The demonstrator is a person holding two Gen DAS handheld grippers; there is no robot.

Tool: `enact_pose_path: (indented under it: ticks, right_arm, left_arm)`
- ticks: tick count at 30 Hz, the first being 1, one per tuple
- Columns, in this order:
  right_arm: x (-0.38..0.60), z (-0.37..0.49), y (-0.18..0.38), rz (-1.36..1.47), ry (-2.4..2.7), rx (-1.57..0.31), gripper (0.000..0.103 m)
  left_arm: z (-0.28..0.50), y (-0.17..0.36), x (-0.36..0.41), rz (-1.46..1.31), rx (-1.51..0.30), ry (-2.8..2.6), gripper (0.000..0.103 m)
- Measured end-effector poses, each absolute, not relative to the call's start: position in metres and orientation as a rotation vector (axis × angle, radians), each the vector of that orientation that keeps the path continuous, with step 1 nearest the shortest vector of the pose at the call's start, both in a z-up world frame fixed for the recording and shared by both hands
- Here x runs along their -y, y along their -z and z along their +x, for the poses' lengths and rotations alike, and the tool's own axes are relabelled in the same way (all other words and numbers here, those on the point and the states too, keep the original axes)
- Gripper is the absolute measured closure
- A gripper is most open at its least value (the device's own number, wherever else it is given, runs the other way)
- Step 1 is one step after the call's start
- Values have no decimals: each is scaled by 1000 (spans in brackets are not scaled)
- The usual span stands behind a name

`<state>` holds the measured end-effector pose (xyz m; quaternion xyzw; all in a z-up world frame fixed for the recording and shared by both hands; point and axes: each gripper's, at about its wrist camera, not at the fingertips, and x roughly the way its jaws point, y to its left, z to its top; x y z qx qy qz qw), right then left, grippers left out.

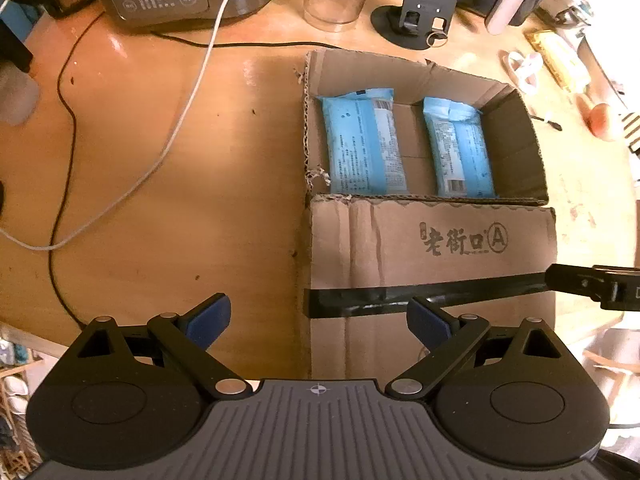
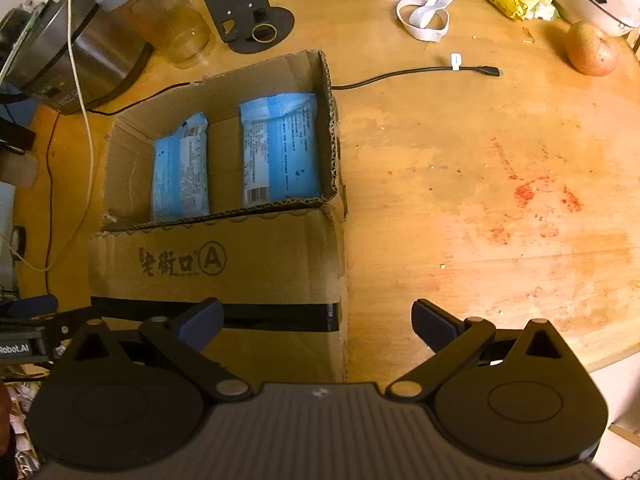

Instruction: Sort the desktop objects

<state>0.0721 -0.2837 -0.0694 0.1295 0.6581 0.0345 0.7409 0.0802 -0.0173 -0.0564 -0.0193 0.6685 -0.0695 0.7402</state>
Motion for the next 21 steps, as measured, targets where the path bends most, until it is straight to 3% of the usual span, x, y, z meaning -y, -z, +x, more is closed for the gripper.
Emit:
enact_pose_path:
  ticks: [21]
  right_arm:
    - [311,65,95,478,-209,-1417,0]
  left_arm:
    - [79,82,-10,-200,-1472,310,6]
